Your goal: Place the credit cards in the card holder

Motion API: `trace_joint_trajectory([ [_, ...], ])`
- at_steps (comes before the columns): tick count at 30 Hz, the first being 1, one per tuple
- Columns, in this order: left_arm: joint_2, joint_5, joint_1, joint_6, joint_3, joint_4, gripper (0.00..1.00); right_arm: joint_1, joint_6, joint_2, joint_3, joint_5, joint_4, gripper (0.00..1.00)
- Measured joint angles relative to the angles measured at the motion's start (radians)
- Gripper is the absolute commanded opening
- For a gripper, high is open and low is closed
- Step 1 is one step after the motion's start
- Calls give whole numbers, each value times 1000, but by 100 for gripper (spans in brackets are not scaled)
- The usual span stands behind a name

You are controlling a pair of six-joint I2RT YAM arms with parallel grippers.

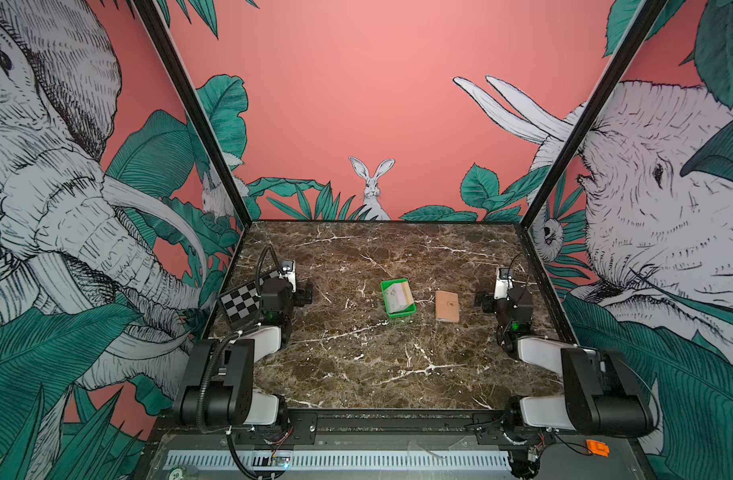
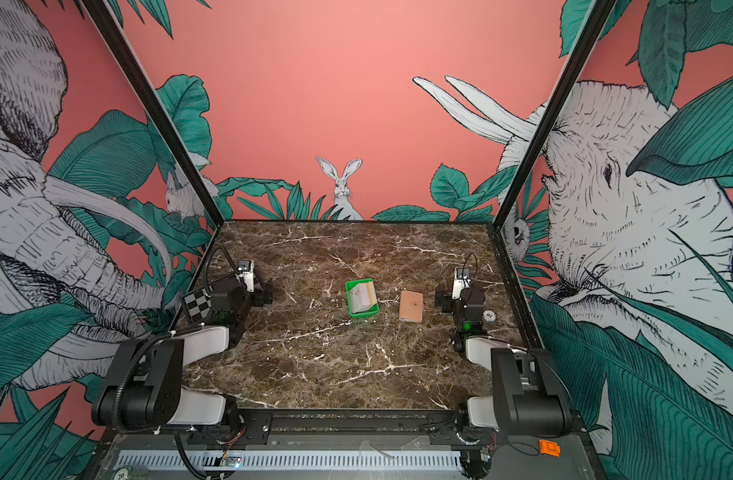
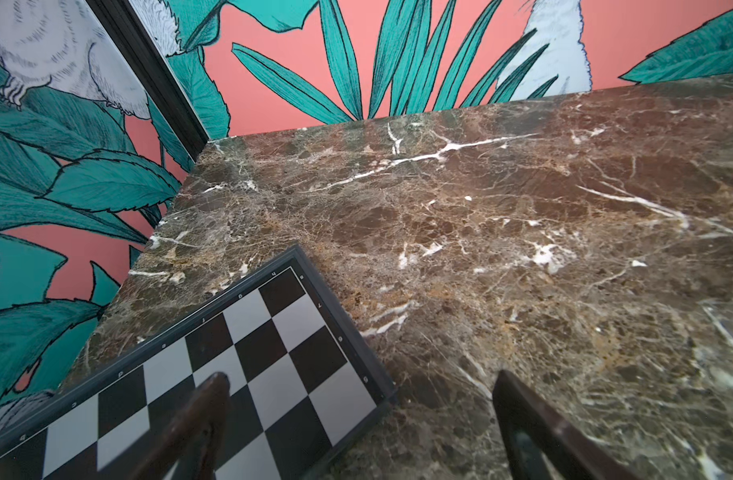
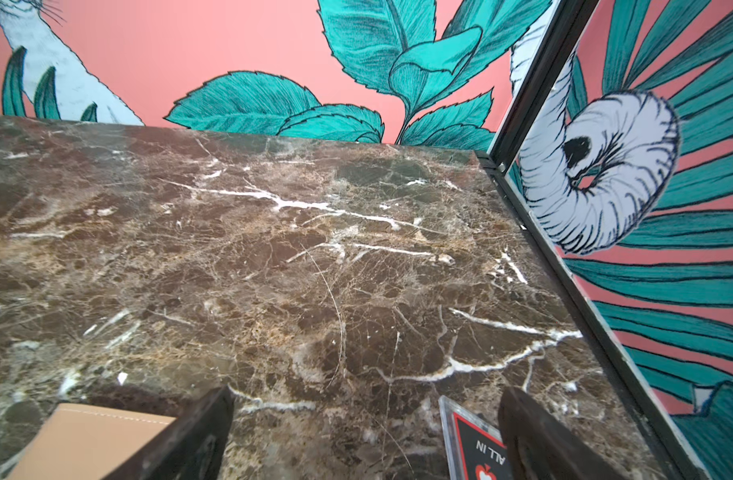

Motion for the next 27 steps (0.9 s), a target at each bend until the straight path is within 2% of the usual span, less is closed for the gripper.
trace_joint_trajectory([
  [6,-154,-25,-38,-68,76,-229,99,0,74,-206,37,-2,-192,98],
  [14,-313,58,-63,-205,254,-551,99,28,214,-344,158,-77,-484,98],
  [19,-329,168,-64,-309,339,-722,99,159,285,-376,217,-101,-651,98],
  [23,-350,265,-92,-404,334,-812,99,319,338,-383,268,-38,-785,98],
  [27,-380,330,-144,-486,300,-847,99,419,401,-382,322,3,-914,98],
])
